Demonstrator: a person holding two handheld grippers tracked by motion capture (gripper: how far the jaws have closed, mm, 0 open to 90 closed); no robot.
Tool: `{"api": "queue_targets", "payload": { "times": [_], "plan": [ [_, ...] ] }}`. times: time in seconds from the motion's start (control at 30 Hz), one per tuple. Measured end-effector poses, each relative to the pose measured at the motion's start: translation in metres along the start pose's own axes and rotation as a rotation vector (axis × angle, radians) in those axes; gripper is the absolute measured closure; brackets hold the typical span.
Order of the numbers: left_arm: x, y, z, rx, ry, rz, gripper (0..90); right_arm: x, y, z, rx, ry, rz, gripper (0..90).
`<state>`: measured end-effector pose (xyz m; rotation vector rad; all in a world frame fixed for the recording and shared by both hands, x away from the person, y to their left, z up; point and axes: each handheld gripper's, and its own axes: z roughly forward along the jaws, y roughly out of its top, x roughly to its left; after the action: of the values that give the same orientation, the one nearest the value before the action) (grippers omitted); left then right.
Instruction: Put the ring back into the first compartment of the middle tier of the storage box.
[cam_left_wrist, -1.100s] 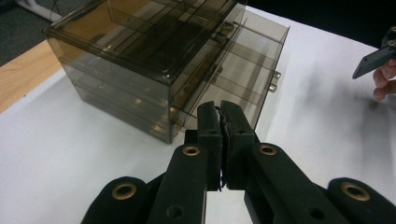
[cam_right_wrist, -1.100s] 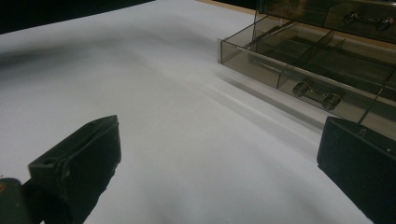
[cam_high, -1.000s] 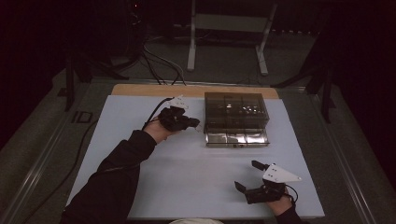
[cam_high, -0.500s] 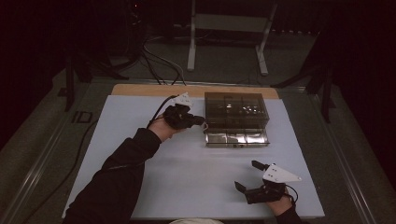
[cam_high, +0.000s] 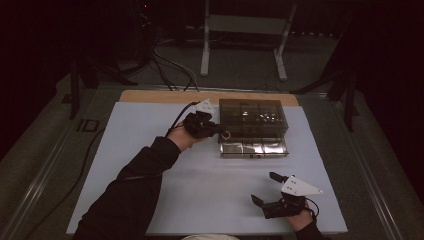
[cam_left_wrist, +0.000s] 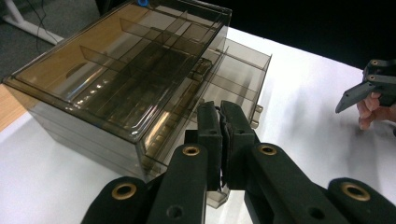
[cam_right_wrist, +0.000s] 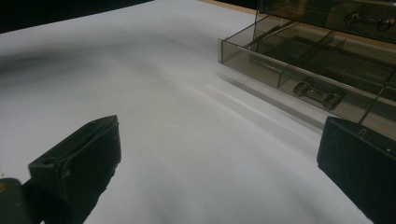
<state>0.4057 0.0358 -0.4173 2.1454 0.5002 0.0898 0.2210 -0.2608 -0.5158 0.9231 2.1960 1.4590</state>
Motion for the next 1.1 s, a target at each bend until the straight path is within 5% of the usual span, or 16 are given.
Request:
{"api": "queue_targets", "payload": {
  "times": [1.1],
  "plan": [
    [-0.007,-0.005,0.043,0.015,0.0,-0.027,89.9,0.001,-0.001,0.001,0.007,0.004,-0.006,0.0]
  ]
}}
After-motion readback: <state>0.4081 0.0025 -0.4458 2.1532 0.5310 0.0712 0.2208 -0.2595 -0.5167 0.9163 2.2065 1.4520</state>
